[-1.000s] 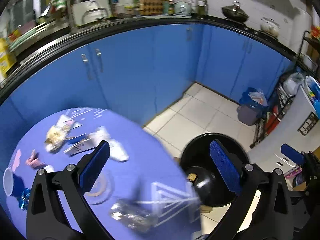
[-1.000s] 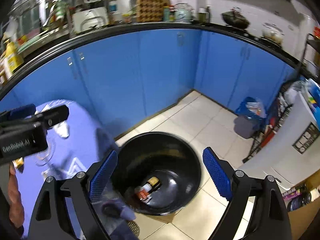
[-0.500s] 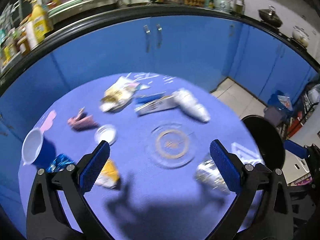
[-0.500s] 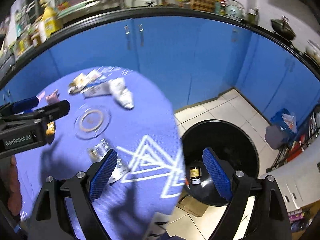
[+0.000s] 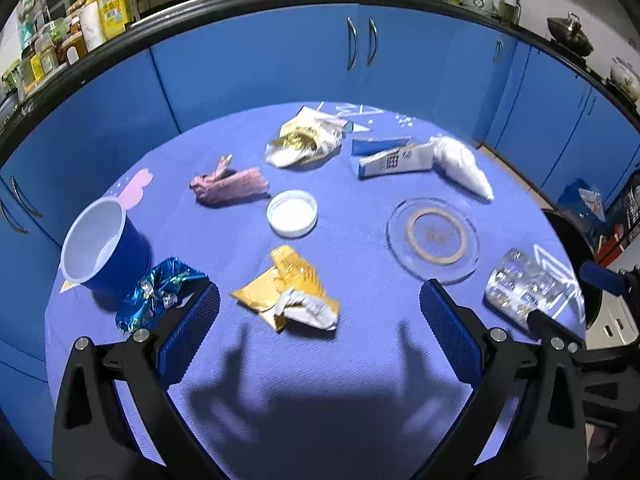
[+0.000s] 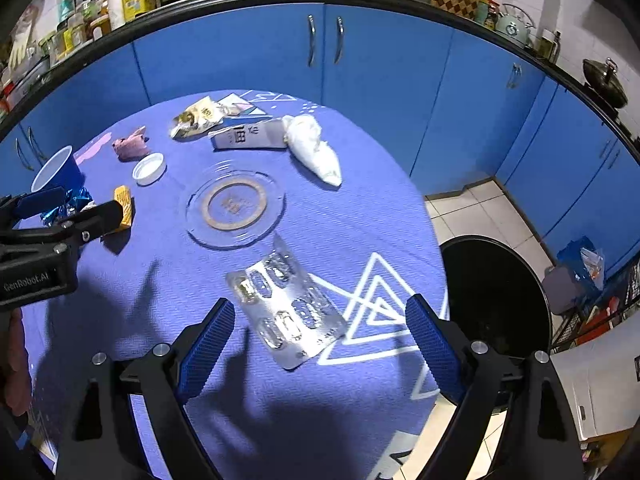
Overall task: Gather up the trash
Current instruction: 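Return to the table and grasp the silver blister pack with the right tool, then grasp the yellow snack wrapper with the left tool while the right tool lifts the blister pack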
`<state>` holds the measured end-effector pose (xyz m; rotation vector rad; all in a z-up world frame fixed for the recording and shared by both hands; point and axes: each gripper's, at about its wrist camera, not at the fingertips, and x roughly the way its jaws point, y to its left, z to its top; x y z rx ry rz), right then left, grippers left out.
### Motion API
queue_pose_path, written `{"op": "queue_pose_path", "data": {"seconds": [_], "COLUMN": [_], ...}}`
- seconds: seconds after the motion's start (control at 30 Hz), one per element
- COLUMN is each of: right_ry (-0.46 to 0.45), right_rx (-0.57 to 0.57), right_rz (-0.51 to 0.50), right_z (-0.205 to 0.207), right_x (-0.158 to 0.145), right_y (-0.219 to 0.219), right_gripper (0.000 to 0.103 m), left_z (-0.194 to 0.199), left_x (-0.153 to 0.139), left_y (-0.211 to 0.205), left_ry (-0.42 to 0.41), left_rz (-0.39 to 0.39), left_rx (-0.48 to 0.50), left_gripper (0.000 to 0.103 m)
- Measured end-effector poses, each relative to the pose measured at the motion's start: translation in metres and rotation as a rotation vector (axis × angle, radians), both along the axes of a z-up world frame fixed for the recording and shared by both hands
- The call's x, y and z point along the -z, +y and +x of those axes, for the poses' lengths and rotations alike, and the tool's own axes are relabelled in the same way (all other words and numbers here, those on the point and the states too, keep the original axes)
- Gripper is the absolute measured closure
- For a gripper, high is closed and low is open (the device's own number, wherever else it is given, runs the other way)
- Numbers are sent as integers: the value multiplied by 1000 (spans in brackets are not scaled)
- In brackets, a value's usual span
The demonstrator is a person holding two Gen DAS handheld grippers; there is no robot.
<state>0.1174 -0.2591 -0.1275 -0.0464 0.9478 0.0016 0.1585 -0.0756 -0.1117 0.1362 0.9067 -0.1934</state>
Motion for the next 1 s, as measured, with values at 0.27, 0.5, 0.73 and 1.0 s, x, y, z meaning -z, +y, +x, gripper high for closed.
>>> {"op": "queue_pose_path", "data": {"seconds": [0.27,0.5,0.73,1.0], "right_ry": [35,58,45,12], "right_rx": [-36,-60,-98,-135], "right_rz": [-4,-12,62,28], "right_z": [7,15,13,0], "right_x": [13,25,23,10], "right_y": [9,13,10,16], "right_gripper": [18,18,46,69], "left_z": [4,19,21,14], "left_x": [19,37,43,31], "left_y": [4,12,24,22], "left_ry": [32,88,94,73], "left_rz": [26,16,1,-14], "left_rx": [25,6,-1,12], "left_gripper": [4,4,21,50]}}
